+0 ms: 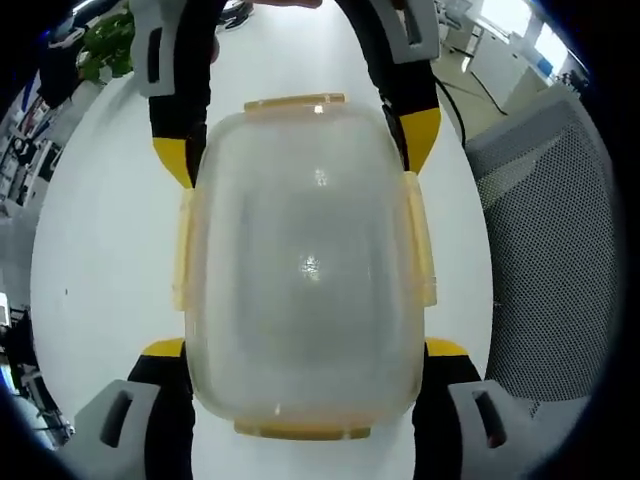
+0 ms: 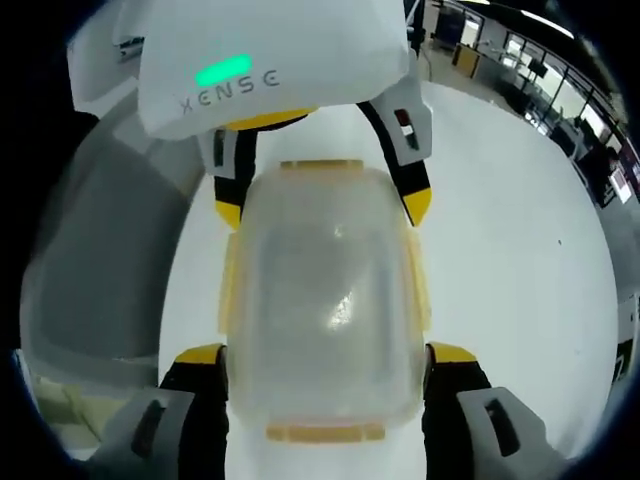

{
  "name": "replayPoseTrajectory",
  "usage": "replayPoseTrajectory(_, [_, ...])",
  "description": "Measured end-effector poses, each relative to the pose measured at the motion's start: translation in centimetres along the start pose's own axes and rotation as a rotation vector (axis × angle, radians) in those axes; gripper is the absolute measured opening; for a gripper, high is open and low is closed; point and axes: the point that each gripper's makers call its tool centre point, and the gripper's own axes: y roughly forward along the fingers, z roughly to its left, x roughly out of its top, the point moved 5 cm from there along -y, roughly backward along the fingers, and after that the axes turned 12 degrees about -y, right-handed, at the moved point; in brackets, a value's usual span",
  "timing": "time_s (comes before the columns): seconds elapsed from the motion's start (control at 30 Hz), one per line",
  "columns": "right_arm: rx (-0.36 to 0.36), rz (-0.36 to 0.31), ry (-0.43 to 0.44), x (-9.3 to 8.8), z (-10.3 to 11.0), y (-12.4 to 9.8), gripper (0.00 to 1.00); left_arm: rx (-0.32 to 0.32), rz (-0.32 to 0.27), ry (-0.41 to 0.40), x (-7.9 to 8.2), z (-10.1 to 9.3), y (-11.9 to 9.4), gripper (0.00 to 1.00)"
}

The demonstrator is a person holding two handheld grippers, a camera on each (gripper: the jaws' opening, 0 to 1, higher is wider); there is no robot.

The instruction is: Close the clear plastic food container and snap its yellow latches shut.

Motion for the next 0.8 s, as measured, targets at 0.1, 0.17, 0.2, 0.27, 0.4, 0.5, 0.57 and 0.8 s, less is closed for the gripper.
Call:
replayPoseTrajectory(0.1, [-0.002, -0.006, 0.0, 0.3, -0.1, 0.1, 0.81, 0.002, 0.005, 0.0, -0.3, 0.1, 0.0, 0.92])
replayPoseTrajectory(0.17, [-0.005, -0.01, 0.001, 0.6, -0.3, 0.3, 0.81, 0.004, 0.008, 0.0, -0.5, 0.2, -0.1, 0.92])
replayPoseTrajectory(0.2, [-0.006, -0.011, 0.002, 0.7, -0.3, 0.3, 0.81, 0.005, 0.009, 0.001, -0.7, 0.3, -0.1, 0.92])
replayPoseTrajectory(0.27, [-0.008, -0.012, 0.004, 0.8, -0.3, 0.4, 0.81, 0.007, 0.012, 0.002, -0.8, 0.4, -0.2, 0.92])
replayPoseTrajectory(0.4, [-0.011, -0.01, 0.004, 1.0, -0.3, 0.6, 0.81, 0.009, 0.012, 0.001, -1.1, 0.4, -0.2, 0.92])
replayPoseTrajectory(0.5, [-0.013, -0.008, 0.004, 1.2, -0.3, 0.6, 0.81, 0.009, 0.009, 0.001, -1.2, 0.4, -0.3, 0.92])
replayPoseTrajectory(0.57, [-0.014, -0.011, 0.005, 1.2, -0.4, 0.7, 0.81, 0.009, 0.011, 0.002, -1.4, 0.4, -0.3, 0.92])
replayPoseTrajectory(0.8, [-0.02, -0.017, 0.01, 2.0, -0.6, 1.1, 0.81, 0.008, 0.015, 0.007, -2.1, 0.7, -0.5, 0.92])
